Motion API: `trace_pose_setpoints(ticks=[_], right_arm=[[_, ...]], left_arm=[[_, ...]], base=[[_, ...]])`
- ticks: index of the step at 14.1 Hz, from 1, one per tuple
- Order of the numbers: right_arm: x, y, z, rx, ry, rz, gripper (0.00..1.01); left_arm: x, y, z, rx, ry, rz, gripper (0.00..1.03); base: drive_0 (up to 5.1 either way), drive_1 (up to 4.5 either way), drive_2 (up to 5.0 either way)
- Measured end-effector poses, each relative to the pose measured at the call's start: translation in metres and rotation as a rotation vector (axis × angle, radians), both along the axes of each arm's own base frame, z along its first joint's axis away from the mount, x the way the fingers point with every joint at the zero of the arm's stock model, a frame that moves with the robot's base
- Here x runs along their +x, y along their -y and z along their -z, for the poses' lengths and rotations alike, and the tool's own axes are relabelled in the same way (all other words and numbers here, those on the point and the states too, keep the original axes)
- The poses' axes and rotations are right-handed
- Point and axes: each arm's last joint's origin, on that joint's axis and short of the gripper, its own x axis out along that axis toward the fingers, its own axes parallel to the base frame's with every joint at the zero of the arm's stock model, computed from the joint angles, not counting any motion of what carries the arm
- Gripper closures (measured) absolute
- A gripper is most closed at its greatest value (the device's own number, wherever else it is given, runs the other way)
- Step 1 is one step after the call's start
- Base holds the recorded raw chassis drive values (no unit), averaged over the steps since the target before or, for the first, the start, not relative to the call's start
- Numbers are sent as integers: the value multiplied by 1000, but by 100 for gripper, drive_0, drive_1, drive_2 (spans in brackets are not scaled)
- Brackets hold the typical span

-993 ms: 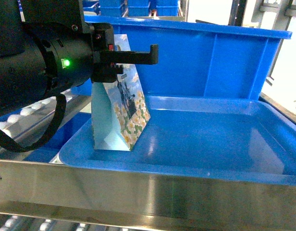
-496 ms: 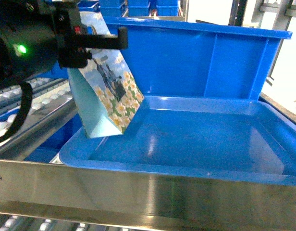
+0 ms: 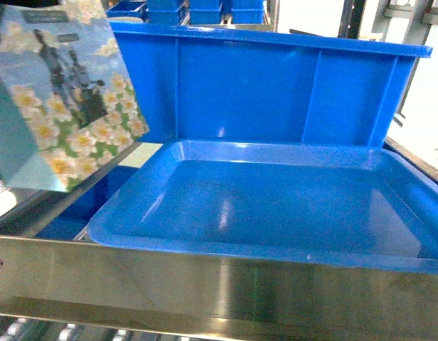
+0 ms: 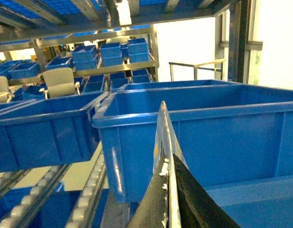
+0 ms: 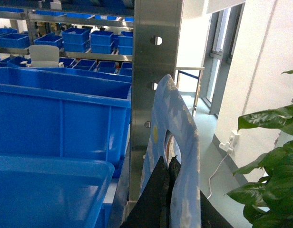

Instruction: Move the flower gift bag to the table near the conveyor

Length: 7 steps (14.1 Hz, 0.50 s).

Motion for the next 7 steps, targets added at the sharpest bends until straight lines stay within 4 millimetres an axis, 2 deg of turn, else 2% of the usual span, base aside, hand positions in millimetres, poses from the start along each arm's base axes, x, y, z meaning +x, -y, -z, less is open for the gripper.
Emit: trace_pose_setpoints(ticks=[4, 5, 7], right_arm=[[0, 0, 0, 0, 0, 0, 99], [0, 0, 0, 0, 0, 0, 99], [0, 0, 0, 0, 0, 0, 99]], left_arm=[[-55, -45, 12, 30, 56, -61, 101], [-66, -52, 11, 30, 75, -69, 101], [-72, -52, 10, 39, 102, -49, 101]], base=[[0, 0, 0], [0, 0, 0], [0, 0, 0]])
